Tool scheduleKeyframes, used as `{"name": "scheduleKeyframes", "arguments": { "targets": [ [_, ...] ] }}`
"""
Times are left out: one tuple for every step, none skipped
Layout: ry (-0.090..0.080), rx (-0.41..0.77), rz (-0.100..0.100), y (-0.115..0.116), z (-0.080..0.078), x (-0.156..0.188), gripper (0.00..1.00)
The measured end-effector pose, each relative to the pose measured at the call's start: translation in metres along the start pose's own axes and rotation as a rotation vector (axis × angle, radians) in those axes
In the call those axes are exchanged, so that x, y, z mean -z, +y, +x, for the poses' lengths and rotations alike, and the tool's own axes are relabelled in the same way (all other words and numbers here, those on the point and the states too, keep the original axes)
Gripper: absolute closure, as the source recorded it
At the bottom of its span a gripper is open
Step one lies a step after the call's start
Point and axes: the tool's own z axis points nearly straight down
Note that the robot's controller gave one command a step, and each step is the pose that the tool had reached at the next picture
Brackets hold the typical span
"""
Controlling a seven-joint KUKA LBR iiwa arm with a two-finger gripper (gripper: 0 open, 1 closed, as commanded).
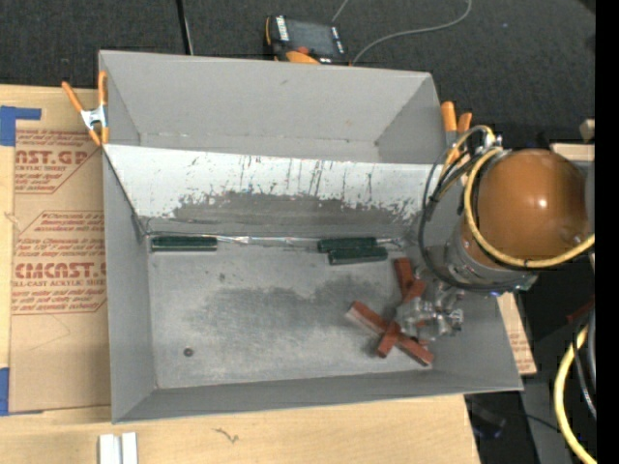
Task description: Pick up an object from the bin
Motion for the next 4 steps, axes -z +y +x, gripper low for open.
{"name": "scheduleKeyframes", "arguments": {
  "targets": [
    [-0.003,0.007,0.000,0.001,-0.004,0.000,0.00],
    [-0.004,0.279,-0.002,-0.018,-0.046,-0.078,0.00],
    [-0.007,0.279,0.010,-0.021,-0.046,-0.074,1.00],
    [-0.002,0.242,0.010,-0.043,-0.003,0.131,1.00]
  ]
}}
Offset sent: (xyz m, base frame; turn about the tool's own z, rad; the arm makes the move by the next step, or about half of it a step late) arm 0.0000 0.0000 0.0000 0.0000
